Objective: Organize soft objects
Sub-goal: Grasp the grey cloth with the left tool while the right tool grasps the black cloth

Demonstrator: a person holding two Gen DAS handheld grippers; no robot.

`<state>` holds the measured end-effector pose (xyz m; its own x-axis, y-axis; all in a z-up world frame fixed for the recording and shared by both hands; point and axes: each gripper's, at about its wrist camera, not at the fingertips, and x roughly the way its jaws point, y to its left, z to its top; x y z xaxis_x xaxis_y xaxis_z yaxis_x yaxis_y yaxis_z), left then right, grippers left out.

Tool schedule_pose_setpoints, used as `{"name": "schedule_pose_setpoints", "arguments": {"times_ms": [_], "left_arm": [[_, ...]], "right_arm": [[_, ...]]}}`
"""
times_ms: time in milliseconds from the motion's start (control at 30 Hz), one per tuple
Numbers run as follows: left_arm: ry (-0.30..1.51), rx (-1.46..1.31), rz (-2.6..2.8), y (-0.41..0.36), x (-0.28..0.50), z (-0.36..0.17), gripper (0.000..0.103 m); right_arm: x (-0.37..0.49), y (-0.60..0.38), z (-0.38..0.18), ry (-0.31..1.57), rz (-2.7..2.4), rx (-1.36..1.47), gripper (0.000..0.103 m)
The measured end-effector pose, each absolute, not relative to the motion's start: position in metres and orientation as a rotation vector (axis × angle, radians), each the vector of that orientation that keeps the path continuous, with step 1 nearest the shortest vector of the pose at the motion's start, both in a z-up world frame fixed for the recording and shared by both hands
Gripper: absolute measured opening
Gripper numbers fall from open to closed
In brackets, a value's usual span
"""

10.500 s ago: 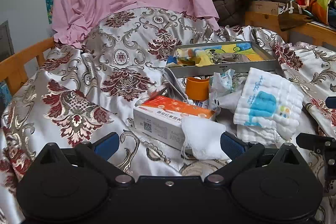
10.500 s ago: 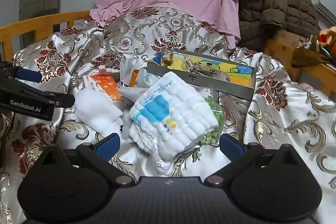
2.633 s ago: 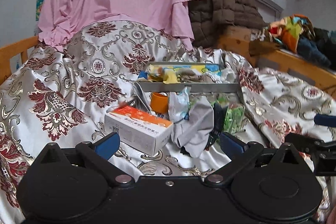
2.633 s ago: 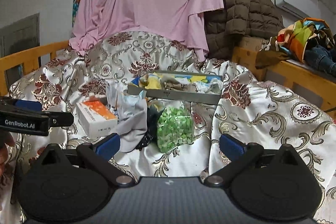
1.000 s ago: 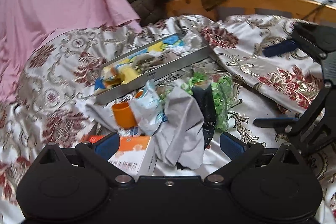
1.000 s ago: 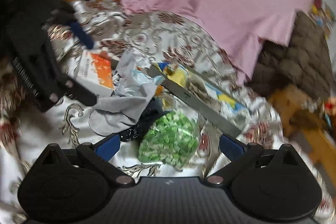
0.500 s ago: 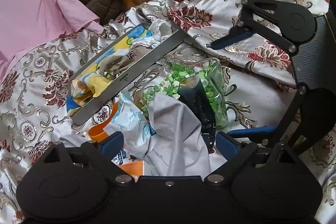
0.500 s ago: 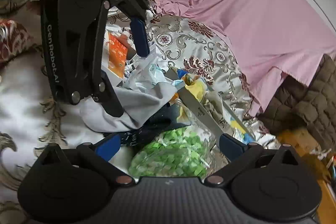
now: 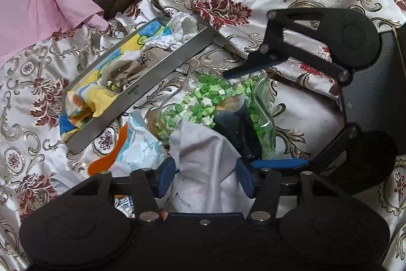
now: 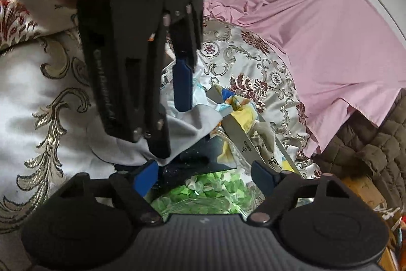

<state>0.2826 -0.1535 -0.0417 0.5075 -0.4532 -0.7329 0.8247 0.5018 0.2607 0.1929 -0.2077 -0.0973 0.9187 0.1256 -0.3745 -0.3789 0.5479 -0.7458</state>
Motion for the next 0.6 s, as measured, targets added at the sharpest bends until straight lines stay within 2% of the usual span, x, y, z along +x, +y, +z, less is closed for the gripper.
{"name": "schedule_pose_setpoints", "arguments": {"times_ms": [100, 167, 233, 300, 367, 600], "left_arm": [[0.659, 0.658, -0.848, -0.156, 0.283, -0.043, 0.041], [0.662, 0.655, -0.845, -0.156, 0.284, -0.043, 0.04], [0.666, 0.64, -0.839, -0.155, 0.286, -0.042, 0.035], [0.673, 0.618, -0.826, -0.152, 0.288, -0.041, 0.024], [0.683, 0.589, -0.819, -0.149, 0.291, -0.04, 0.018], [0.682, 0.524, -0.797, -0.14, 0.286, -0.039, 0.01]], "right_arm": [[0.196, -0.205, -0.1, 0.299, 0.304, -0.967, 0.07], [0.197, -0.204, -0.102, 0.304, 0.306, -0.977, 0.06], [0.196, -0.203, -0.104, 0.296, 0.301, -0.984, 0.057], [0.196, -0.202, -0.105, 0.286, 0.298, -0.993, 0.053], [0.196, -0.201, -0.106, 0.277, 0.295, -1.0, 0.05], [0.195, -0.196, -0.112, 0.246, 0.274, -1.05, 0.042]]}}
